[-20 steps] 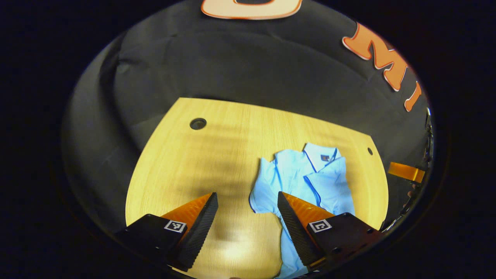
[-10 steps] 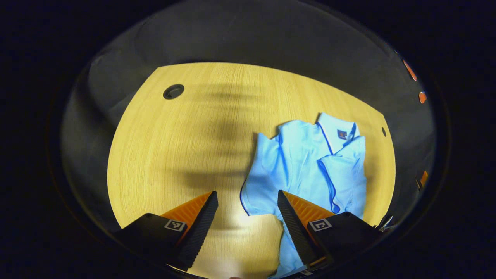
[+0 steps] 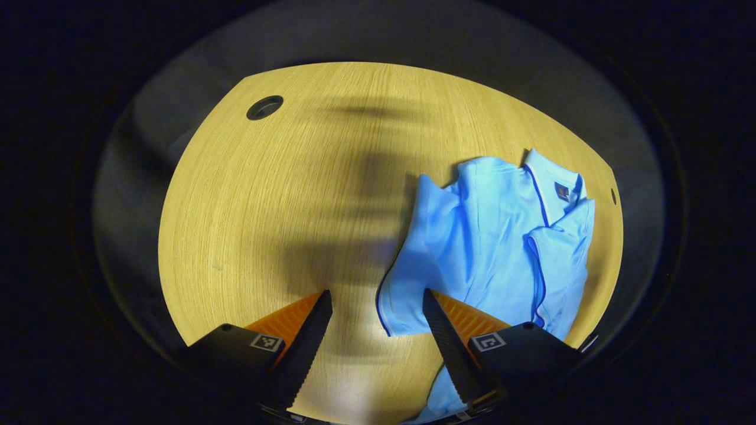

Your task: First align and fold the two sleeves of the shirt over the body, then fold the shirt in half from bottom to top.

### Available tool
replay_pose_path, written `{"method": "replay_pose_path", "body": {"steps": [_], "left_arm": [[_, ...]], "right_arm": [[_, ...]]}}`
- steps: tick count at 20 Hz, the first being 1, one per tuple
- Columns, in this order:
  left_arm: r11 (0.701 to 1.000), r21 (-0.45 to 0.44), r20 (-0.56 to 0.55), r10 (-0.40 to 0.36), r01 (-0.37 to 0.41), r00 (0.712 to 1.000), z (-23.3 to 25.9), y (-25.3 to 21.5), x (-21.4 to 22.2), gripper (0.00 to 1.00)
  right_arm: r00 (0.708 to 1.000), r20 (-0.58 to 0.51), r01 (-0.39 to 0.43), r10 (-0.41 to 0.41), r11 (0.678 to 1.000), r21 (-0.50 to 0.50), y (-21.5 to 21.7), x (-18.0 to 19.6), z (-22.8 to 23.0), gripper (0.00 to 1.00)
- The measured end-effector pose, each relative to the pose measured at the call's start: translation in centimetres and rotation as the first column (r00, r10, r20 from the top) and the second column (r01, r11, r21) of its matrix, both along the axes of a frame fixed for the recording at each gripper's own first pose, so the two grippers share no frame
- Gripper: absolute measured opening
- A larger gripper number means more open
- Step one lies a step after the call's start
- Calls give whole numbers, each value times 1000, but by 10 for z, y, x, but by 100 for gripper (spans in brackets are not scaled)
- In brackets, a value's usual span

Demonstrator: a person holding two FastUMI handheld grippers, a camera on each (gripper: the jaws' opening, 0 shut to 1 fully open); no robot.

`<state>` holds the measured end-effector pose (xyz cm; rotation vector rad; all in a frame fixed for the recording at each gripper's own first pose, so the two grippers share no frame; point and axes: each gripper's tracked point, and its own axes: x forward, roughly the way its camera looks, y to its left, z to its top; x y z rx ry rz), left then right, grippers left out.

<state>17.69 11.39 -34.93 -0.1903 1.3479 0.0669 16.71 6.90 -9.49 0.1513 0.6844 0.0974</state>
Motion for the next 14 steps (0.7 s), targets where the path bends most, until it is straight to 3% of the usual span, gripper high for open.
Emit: {"method": "replay_pose_path", "body": {"steps": [3,5,8,9,10,14], "left_arm": [[999,48,-18,10,-9,1000,-5,5,-4,97],[999,43,-15,0,1,1000,-3,0,-2,76],[1000,23,-4,15,-15,1000,-5,-11,1,27],[999,25,-9,31,-30,999,-5,-13,-1,14],[999,26,-7,26,-26,1000,-4,-13,-1,10],[999,35,8,-5,4,1000,9,-13,-3,9]], "right_arm": [[1000,-8,13,-13,1000,-9,-8,-2,-6,98],[1000,-13,18,-18,1000,-7,-11,-2,-7,99],[1000,-16,25,-25,1000,2,-12,-4,-9,99],[1000,-12,25,-25,1000,-4,-13,-5,-10,99],[1000,-7,24,-24,1000,-13,-13,-5,-9,98],[1000,12,16,-16,1000,-26,-13,-9,-7,99]]}}
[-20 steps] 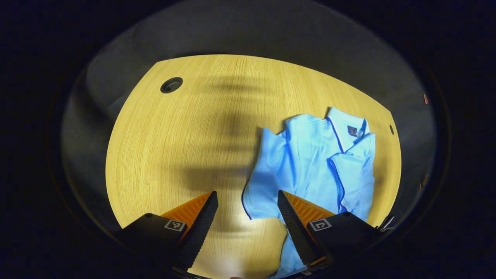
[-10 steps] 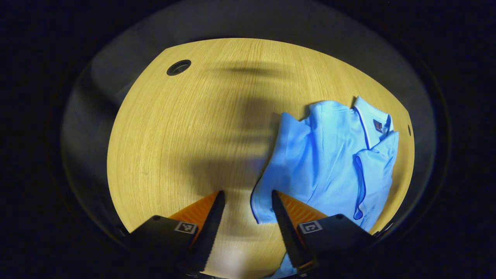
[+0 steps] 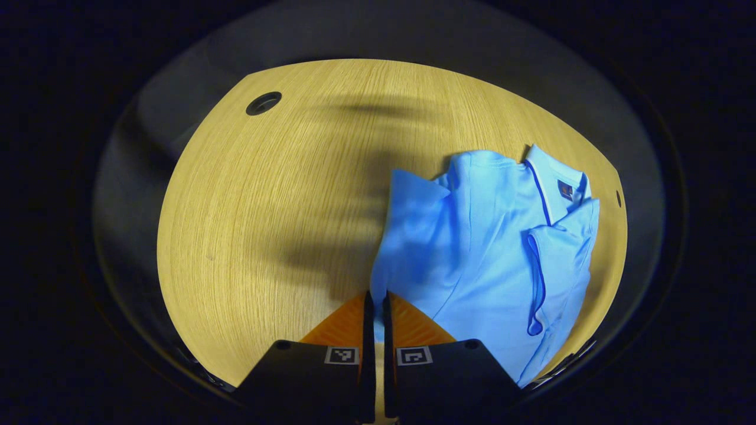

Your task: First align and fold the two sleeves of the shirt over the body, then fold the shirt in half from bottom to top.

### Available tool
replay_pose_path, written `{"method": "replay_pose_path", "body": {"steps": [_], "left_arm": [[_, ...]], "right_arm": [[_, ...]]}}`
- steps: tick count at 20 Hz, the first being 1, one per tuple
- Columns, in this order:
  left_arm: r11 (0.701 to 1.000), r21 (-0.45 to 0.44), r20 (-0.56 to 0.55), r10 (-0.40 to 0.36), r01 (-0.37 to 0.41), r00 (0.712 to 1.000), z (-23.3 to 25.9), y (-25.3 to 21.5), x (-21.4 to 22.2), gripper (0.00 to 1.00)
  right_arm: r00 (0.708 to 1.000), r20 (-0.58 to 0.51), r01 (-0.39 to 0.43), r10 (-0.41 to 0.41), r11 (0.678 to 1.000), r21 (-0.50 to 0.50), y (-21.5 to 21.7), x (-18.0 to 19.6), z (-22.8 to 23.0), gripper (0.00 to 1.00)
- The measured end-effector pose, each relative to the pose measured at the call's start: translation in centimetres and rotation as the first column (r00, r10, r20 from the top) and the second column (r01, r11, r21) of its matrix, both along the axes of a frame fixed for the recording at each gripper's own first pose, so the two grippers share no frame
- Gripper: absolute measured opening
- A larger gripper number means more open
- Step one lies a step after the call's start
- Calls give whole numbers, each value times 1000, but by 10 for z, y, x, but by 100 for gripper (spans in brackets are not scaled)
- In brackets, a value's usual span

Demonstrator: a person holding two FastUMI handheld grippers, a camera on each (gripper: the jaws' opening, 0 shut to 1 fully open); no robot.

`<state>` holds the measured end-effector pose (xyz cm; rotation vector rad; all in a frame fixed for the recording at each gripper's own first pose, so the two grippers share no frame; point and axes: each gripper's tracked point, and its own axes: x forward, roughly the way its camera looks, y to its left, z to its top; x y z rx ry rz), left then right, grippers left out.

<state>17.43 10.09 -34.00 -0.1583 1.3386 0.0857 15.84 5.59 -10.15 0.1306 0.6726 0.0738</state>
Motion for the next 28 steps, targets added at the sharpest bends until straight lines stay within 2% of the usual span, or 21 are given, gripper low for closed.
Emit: {"method": "replay_pose_path", "body": {"steps": [6,13,19,28], "left_arm": [[989,90,101,-129,120,986,45,-13,14,9],[958,139,168,-273,252,947,86,-66,19,10],[932,123,196,-361,342,912,107,-129,15,9],[906,69,192,-424,418,885,96,-219,11,9]], "right_arm": [[1000,21,3,-2,1000,-5,-5,-7,6,99],[999,42,12,-12,1000,9,-19,-19,13,98],[999,39,30,-31,999,21,-38,-32,12,98],[997,21,72,-72,997,24,-70,-47,3,99]]}}
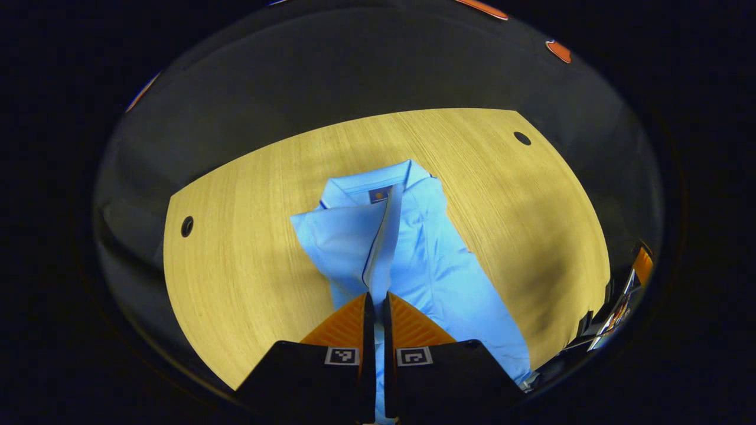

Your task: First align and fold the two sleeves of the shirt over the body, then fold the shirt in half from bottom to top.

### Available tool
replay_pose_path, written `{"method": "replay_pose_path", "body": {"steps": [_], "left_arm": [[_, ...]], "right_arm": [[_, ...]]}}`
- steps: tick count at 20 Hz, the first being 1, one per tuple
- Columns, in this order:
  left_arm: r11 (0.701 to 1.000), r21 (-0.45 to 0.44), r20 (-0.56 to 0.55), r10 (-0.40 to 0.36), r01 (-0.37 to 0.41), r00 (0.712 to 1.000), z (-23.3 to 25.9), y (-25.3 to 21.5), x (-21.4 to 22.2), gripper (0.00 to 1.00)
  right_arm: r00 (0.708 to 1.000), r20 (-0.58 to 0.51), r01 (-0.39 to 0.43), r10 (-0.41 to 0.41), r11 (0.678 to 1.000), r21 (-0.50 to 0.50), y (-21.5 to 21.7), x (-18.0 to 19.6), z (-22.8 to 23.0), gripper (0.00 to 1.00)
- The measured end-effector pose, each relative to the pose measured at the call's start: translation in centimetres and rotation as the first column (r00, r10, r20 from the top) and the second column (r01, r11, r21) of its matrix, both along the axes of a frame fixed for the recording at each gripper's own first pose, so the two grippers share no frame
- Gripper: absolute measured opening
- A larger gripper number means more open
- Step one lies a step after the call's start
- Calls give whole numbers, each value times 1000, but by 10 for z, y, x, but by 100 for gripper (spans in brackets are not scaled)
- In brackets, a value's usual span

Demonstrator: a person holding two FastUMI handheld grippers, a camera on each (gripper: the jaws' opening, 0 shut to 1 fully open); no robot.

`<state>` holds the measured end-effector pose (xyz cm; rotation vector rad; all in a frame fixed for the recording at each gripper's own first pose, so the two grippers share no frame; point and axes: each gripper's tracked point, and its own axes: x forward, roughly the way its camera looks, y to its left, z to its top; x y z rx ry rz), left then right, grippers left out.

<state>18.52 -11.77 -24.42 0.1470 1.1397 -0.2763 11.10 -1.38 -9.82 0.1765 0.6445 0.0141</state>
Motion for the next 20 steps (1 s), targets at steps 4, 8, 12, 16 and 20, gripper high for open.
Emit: {"method": "replay_pose_path", "body": {"steps": [4,8,12,16,20], "left_arm": [[1000,-22,-32,-20,20,999,-13,-31,-3,9],[999,-45,-56,-26,24,998,-25,-59,-3,9],[994,-103,-70,-30,22,997,-25,-75,-8,26],[985,-170,-64,-11,0,998,-24,-86,-14,39],[984,-176,-9,7,-8,1000,-3,-67,-25,100]], "right_arm": [[999,-18,29,-29,1000,7,-16,-5,-7,99],[998,-34,45,-44,999,8,-22,-8,-13,99],[998,-46,41,-41,999,1,-19,-9,-19,98],[998,-56,23,-23,1000,-1,-6,-10,-23,99],[998,-68,-7,6,1000,-7,12,-13,-28,98]]}}
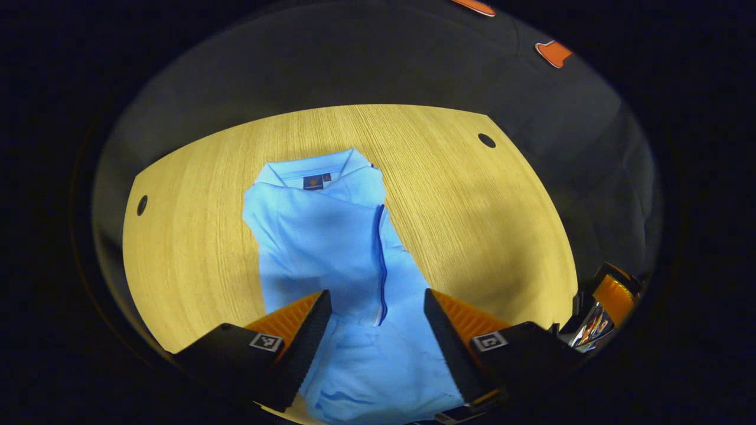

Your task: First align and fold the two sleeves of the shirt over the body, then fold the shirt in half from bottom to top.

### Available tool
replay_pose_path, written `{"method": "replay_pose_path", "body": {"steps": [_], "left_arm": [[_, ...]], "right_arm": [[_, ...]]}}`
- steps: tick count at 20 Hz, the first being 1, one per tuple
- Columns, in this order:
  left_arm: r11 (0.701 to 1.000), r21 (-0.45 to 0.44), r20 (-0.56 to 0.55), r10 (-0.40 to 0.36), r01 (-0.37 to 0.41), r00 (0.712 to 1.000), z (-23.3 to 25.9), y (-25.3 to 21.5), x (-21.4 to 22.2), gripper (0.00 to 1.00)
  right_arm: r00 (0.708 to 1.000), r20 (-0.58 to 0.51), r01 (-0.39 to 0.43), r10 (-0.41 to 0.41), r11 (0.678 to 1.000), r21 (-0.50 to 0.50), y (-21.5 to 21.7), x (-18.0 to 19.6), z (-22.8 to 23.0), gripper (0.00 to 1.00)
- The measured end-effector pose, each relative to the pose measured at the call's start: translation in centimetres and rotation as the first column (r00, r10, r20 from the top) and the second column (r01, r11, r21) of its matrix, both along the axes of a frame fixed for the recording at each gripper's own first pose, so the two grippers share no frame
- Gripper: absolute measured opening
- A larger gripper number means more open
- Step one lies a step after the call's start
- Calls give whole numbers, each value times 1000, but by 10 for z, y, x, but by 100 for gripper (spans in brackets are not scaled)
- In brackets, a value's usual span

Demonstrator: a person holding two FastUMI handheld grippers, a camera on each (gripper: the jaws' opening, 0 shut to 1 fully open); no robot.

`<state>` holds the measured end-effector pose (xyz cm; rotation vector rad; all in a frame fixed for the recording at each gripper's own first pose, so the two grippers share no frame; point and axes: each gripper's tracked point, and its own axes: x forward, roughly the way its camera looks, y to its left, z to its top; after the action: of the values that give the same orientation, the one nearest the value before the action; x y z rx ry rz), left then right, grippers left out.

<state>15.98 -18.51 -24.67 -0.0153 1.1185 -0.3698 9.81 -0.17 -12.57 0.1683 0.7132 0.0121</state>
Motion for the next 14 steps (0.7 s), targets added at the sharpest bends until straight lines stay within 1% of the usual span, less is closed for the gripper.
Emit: {"method": "replay_pose_path", "body": {"steps": [3,7,10,14], "left_arm": [[1000,15,54,9,-10,999,11,20,-11,100],[1000,14,87,13,-14,996,22,46,-49,100],[998,19,110,63,-65,992,19,71,-74,100],[992,32,88,120,-123,989,3,101,-113,100]], "right_arm": [[999,-14,-32,32,999,-10,18,-5,-6,98],[996,-39,-79,77,996,-52,41,-12,-16,99],[992,-64,-112,109,992,-58,61,-23,-27,98],[983,-108,-162,152,983,-90,80,-46,-45,98]]}}
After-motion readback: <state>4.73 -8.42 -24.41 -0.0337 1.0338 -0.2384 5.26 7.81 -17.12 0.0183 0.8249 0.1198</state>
